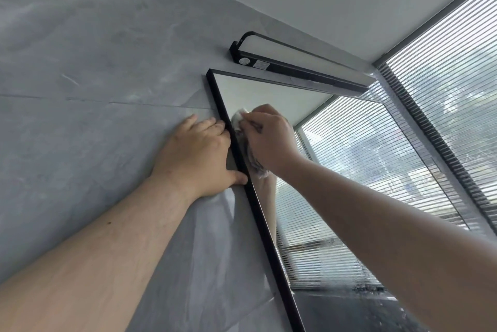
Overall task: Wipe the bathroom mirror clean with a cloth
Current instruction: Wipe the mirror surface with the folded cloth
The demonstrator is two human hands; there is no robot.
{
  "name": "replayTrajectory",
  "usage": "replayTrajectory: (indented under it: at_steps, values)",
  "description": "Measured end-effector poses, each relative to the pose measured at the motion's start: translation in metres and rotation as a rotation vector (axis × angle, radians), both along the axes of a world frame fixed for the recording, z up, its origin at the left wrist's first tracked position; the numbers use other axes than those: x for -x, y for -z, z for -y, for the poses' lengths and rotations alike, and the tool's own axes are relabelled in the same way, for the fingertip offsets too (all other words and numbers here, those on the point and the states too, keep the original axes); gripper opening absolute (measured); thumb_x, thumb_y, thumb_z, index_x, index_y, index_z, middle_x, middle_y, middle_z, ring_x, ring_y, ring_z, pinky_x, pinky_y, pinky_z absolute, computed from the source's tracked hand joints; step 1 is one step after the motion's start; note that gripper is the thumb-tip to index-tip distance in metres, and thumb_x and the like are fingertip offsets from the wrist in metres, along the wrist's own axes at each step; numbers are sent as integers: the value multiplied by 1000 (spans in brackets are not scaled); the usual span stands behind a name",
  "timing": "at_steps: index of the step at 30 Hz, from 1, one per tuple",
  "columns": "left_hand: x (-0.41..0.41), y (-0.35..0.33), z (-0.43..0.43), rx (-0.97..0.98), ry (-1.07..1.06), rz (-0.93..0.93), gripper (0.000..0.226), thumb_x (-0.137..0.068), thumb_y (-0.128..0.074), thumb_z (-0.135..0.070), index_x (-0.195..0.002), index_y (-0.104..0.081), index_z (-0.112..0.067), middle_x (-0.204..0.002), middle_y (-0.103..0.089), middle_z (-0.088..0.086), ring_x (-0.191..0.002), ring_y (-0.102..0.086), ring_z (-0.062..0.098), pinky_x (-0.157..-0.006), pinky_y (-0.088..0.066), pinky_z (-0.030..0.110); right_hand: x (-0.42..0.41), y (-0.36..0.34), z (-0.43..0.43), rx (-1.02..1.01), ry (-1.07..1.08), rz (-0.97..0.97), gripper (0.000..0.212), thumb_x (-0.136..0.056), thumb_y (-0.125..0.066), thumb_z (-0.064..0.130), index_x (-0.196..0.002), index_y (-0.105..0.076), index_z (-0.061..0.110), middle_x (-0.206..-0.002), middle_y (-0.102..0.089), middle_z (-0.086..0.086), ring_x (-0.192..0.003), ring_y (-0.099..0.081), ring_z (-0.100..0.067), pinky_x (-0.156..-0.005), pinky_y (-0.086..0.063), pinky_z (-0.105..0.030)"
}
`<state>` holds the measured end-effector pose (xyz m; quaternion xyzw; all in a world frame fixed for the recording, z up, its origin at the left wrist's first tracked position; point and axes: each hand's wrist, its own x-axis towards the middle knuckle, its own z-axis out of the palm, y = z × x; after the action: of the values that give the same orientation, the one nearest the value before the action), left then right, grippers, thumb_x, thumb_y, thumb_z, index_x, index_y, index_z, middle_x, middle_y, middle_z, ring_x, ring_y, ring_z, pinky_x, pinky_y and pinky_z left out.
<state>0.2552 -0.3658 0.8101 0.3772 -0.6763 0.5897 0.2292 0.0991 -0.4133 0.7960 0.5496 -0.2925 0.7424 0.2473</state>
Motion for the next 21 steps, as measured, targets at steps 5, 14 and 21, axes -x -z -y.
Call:
replayTrajectory:
  at_steps: [5, 14, 21]
  values:
    - [0, 0, 1, -2, 12, 3, 102, -73, -51, -83, -148, -40, -15, -159, -32, 1, -148, -23, 17, -123, -9, 40, 41, -3, 15, -89, 72, 171, 24, -99, -55, 23, -106, -77, 23, -105, -64, 6, -98, -57, -15, -87, -47, -34]
    - [-1, -1, 4, 14, 71, -1, 100, -73, -52, -83, -146, -42, -16, -158, -34, 1, -148, -22, 17, -123, -9, 42, 135, 22, 49, -419, 134, 508, 32, -89, -51, 9, -70, -71, 25, -69, -60, 2, -76, -57, -23, -56, -34, -25]
    - [-2, -2, 4, 6, 100, -5, 98, -73, -55, -81, -144, -44, -15, -157, -36, 2, -147, -24, 17, -123, -8, 42, 92, -5, 41, -236, 106, 359, 24, -98, -55, 24, -101, -79, 21, -93, -61, 4, -93, -61, -22, -75, -42, -30]
